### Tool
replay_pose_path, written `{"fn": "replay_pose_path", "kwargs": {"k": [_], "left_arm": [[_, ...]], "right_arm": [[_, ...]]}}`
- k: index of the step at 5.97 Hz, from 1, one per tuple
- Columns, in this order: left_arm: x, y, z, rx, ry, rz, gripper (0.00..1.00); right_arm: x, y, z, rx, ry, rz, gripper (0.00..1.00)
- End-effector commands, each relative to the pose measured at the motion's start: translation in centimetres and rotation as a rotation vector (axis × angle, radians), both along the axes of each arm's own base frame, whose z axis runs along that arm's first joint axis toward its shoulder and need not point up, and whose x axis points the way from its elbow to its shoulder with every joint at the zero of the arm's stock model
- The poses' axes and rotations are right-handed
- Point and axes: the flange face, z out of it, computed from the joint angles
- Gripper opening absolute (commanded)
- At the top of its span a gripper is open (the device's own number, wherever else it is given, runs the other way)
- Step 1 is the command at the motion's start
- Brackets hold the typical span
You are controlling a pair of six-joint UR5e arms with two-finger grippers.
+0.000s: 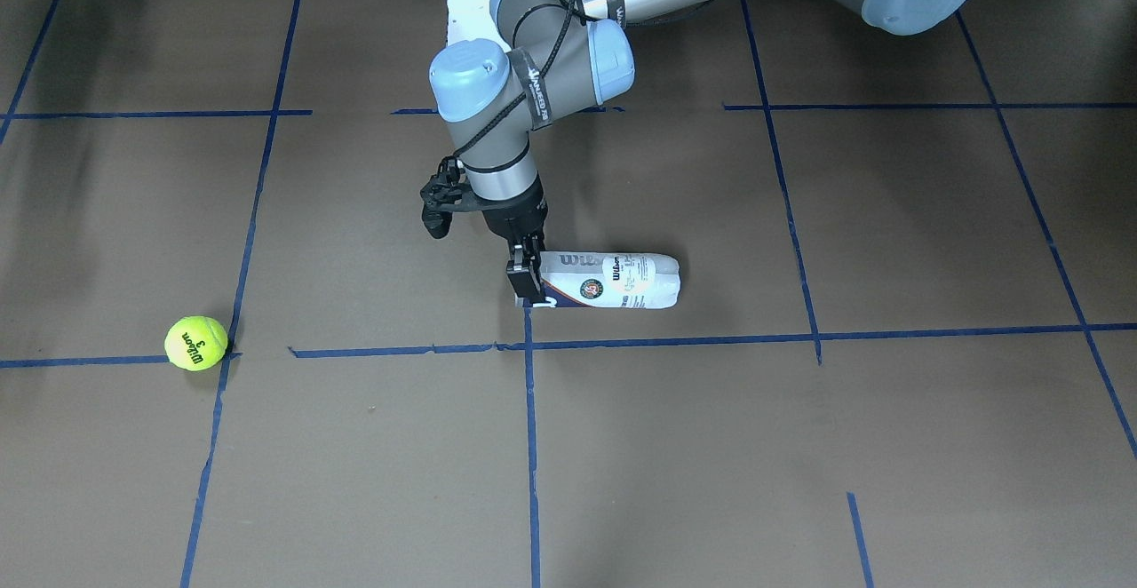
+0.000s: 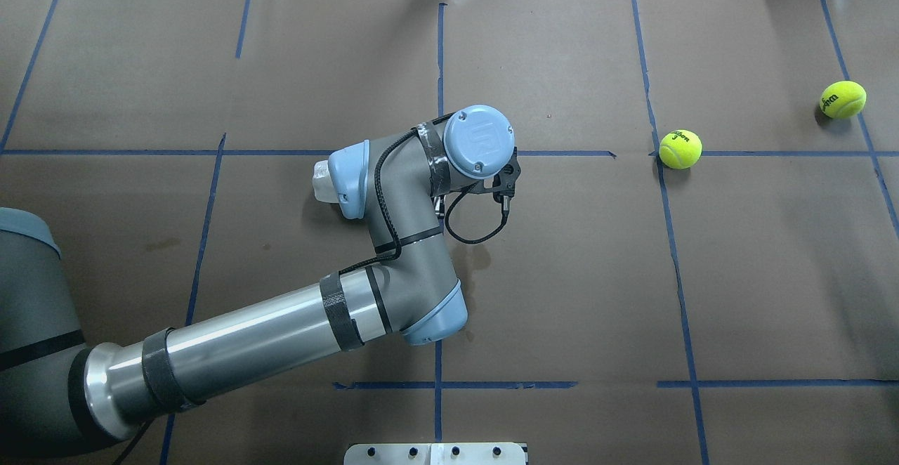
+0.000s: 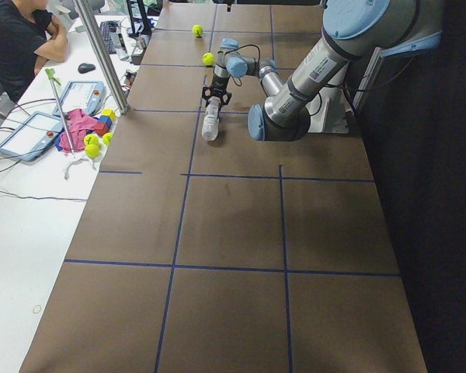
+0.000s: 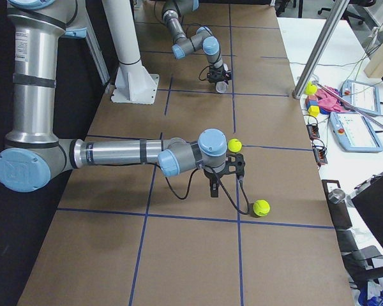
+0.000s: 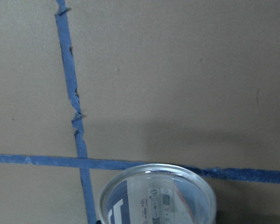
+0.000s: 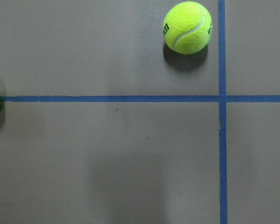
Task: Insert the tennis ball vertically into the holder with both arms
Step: 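Stand the can upright with the left gripper, open end up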
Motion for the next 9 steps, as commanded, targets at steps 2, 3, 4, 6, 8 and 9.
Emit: {"fn": "replay_pose_path", "kwargs": {"k": [2, 3, 4, 6, 8, 9], "left_arm": [[-6.0, 0.4, -4.2, -0.048, 0.259, 0.098, 0.57], [-9.0, 0.2, -5.2, -0.14, 0.408, 0.162, 0.57], [-10.9, 0.7, -5.2, -0.205, 0.547, 0.212, 0.57], [-12.8, 2.3, -5.8, -0.273, 0.777, 0.286, 0.58], [-13.9, 3.2, -3.6, -0.248, 0.884, 0.324, 0.58], [-14.2, 3.5, -2.3, -0.214, 0.925, 0.343, 0.58]], "right_arm": [[-0.1, -0.1, -0.6, -0.017, -0.006, 0.027, 1.0], [-0.1, -0.7, -1.3, -0.042, -0.015, 0.06, 1.0], [-0.1, -0.7, -1.2, -0.047, -0.013, 0.062, 1.0], [-0.2, -1.2, -2.0, -0.037, -0.018, 0.068, 1.0], [-0.4, -2.1, -4.9, 0.022, -0.029, 0.067, 1.0], [-0.3, -2.0, -6.0, 0.041, -0.033, 0.07, 1.0]]}}
